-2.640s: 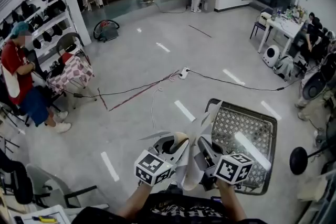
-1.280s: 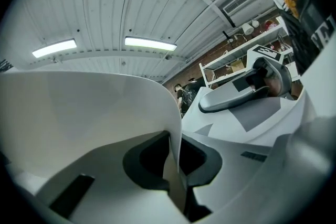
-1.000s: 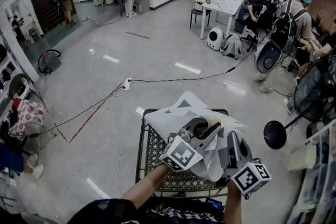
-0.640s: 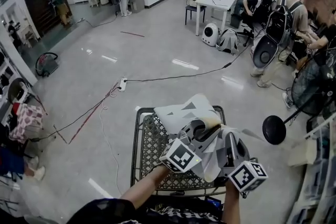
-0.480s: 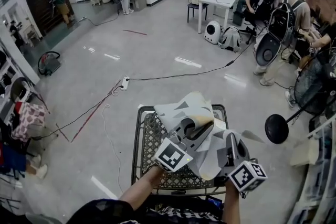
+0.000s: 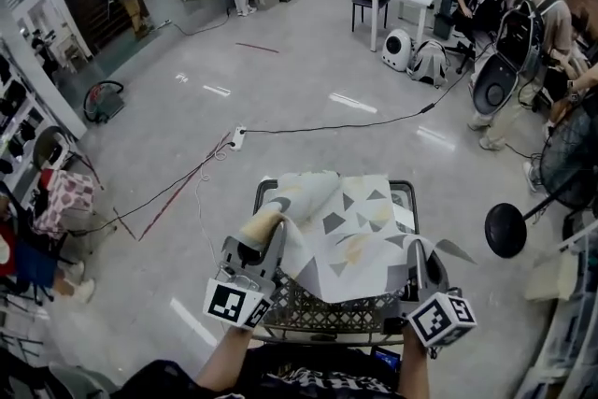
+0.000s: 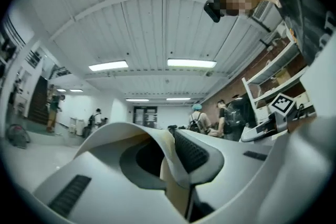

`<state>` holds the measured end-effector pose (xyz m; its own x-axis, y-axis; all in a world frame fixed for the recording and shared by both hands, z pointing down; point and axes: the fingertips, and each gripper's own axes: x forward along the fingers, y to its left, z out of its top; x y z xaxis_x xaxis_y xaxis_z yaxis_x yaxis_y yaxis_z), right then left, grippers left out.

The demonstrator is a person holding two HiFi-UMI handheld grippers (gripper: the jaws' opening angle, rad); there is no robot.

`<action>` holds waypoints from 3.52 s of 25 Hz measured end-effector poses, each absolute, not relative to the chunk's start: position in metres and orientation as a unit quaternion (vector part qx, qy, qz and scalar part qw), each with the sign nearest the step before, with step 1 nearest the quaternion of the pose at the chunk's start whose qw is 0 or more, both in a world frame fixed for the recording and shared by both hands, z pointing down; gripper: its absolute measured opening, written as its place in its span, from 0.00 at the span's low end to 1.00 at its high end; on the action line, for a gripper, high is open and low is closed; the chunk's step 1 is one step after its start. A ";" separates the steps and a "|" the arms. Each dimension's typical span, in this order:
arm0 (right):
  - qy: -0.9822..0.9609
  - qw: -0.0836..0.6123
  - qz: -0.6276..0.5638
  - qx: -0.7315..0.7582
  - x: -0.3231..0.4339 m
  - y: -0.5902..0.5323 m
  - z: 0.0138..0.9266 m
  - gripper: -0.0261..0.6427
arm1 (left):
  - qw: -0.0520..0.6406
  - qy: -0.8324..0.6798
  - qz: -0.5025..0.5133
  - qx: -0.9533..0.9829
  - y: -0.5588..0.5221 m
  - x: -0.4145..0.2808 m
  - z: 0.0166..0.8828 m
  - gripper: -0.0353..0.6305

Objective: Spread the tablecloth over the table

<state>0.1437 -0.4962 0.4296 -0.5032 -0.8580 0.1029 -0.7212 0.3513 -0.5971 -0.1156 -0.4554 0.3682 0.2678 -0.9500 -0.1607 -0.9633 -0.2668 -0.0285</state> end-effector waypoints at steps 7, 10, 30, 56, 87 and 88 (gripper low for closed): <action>0.836 0.053 -0.305 -0.453 0.103 -0.476 0.453 0.08 | 0.043 0.744 -0.005 -0.666 -0.385 -0.180 0.431 0.16; 0.831 0.039 -0.330 -0.446 0.094 -0.464 0.471 0.08 | -0.011 0.761 0.016 -0.648 -0.370 -0.201 0.466 0.17; 0.691 0.077 -0.327 -0.640 0.205 -0.335 0.503 0.06 | 0.226 0.424 -0.182 -0.858 -0.438 -0.010 0.505 0.16; 0.760 -0.025 -0.385 -0.523 0.149 -0.276 0.568 0.08 | -0.264 0.748 0.118 -0.598 -0.234 -0.214 0.617 0.19; 0.708 -0.153 -0.407 -0.556 0.078 -0.208 0.674 0.08 | -0.308 0.645 -0.179 -0.676 -0.182 -0.259 0.754 0.11; 0.706 -0.157 -0.406 -0.558 0.079 -0.205 0.679 0.08 | -0.304 0.641 -0.185 -0.680 -0.182 -0.257 0.756 0.11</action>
